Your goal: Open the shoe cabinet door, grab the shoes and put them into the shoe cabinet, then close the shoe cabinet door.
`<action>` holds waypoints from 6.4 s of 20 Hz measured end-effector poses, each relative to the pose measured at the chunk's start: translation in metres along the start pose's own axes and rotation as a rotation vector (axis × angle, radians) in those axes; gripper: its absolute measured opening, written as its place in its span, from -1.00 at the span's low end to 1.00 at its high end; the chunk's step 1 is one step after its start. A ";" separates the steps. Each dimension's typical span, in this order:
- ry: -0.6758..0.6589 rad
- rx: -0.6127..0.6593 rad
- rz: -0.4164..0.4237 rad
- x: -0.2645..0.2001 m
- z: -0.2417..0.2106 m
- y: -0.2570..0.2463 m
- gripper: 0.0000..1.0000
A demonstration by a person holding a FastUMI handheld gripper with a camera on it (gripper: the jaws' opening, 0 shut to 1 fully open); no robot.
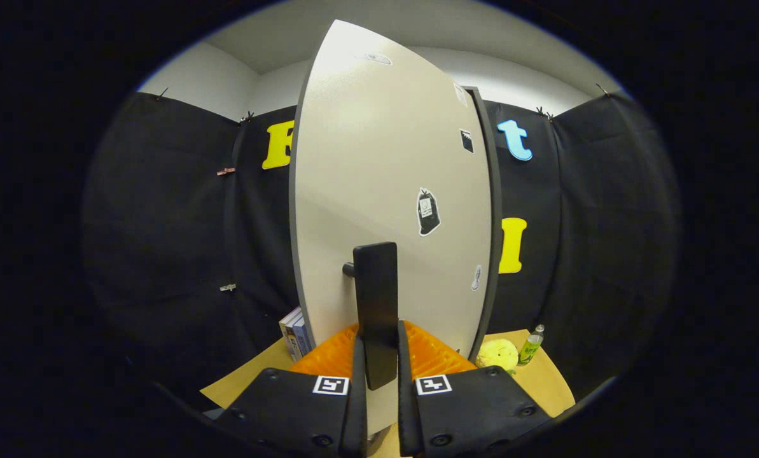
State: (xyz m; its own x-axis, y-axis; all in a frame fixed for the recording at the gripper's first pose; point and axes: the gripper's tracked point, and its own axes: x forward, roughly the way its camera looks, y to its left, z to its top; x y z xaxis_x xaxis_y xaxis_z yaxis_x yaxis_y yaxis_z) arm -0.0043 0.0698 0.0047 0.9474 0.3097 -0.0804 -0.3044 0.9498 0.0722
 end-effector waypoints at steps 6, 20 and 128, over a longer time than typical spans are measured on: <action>-0.016 0.010 -0.031 -0.025 0.002 -0.041 -0.54; -0.024 0.025 -0.176 -0.064 0.017 -0.163 -0.66; 0.580 -0.139 -0.215 0.460 -0.084 -0.075 -0.55</action>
State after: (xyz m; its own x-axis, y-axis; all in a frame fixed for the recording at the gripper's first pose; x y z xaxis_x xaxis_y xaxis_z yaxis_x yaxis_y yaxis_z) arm 0.4456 0.1449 -0.1211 0.7931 0.0482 -0.6072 -0.1606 0.9781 -0.1322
